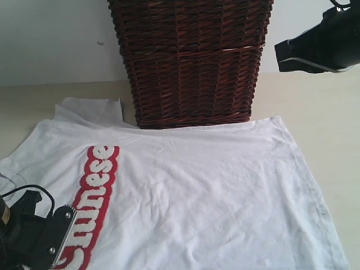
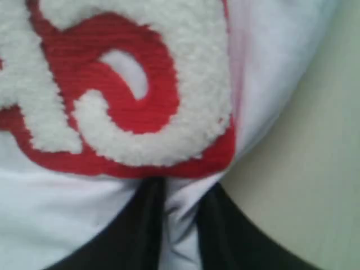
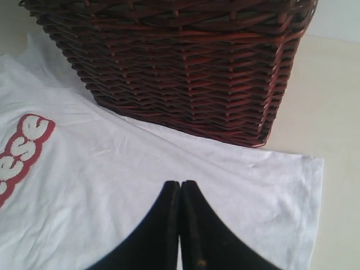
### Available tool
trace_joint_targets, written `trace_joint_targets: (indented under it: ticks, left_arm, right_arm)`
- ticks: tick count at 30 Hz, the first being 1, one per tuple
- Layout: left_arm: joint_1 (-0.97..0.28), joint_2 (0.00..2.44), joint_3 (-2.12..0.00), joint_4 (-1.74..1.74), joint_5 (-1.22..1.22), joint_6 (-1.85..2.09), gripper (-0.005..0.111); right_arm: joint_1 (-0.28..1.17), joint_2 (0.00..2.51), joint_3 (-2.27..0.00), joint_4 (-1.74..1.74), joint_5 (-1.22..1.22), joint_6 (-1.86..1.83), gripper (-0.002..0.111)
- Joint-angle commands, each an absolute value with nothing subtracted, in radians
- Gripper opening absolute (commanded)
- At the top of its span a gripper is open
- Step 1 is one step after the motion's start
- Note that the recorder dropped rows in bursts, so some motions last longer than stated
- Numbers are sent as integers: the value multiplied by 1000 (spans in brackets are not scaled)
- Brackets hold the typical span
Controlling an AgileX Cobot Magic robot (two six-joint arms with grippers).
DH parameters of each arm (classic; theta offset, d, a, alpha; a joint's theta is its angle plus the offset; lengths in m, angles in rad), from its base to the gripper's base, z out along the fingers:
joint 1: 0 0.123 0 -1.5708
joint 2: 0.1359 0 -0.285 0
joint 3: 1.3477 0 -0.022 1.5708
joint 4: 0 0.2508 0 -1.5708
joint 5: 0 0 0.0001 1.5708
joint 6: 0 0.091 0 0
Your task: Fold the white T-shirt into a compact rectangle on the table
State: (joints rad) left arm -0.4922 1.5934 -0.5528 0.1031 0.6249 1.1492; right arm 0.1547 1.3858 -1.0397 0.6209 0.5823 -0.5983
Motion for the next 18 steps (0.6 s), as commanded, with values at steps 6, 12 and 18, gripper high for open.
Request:
trace_joint_targets:
  ticks: [6, 12, 18]
  left_arm:
    - [-494, 1536, -670, 72, 848, 1158, 0]
    - [-494, 1491, -798, 67, 921, 1267, 0]
    - [-473, 1564, -837, 104, 382, 1356, 0]
  right_arm:
    - [152, 1393, -1036, 625, 555, -609, 0]
    - [152, 1393, -1036, 625, 553, -609, 0]
    - [152, 1393, -1036, 625, 552, -609, 0]
